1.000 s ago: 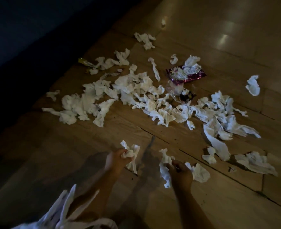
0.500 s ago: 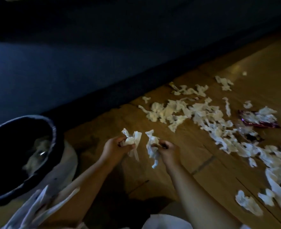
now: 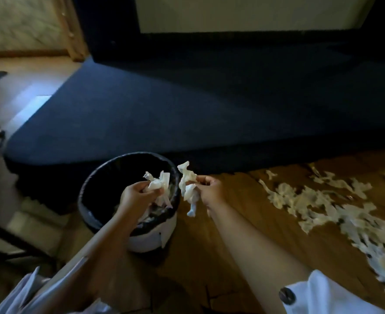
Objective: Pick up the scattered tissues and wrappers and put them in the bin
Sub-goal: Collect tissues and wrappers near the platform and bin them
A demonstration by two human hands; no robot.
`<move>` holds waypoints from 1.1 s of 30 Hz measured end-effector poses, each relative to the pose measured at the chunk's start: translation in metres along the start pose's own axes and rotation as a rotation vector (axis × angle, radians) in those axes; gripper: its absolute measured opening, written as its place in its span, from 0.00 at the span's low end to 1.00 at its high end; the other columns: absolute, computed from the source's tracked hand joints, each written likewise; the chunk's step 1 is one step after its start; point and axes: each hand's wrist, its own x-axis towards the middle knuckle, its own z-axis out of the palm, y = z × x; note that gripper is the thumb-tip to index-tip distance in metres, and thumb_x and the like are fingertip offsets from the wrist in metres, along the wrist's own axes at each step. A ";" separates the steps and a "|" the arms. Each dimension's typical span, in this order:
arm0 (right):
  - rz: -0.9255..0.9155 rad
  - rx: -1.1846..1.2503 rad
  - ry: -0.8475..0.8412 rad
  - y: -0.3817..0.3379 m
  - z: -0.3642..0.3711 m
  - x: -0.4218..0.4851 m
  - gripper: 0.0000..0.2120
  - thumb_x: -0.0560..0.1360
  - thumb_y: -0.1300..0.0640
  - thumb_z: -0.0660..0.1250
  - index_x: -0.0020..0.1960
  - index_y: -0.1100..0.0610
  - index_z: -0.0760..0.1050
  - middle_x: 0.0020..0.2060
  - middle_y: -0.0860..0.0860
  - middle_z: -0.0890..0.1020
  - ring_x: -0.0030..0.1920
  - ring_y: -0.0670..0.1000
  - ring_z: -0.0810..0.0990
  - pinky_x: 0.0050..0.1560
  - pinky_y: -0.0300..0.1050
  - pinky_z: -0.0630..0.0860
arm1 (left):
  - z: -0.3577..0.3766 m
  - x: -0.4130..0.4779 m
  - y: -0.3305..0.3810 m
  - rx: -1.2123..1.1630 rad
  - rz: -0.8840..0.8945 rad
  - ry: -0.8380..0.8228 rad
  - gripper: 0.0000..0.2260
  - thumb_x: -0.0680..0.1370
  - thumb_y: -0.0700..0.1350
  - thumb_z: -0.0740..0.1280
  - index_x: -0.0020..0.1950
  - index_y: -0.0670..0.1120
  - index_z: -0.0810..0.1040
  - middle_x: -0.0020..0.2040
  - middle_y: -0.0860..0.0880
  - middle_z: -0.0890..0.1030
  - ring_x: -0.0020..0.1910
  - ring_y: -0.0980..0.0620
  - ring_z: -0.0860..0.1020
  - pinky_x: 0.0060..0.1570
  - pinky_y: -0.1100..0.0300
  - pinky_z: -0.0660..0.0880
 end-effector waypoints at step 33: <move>0.075 0.133 0.879 0.195 -0.280 -0.200 0.08 0.78 0.62 0.61 0.43 0.55 0.77 0.34 0.48 0.78 0.35 0.47 0.76 0.38 0.40 0.72 | 0.299 -0.185 -0.036 0.596 0.347 -1.082 0.08 0.74 0.48 0.68 0.52 0.50 0.77 0.55 0.50 0.76 0.57 0.48 0.75 0.53 0.60 0.70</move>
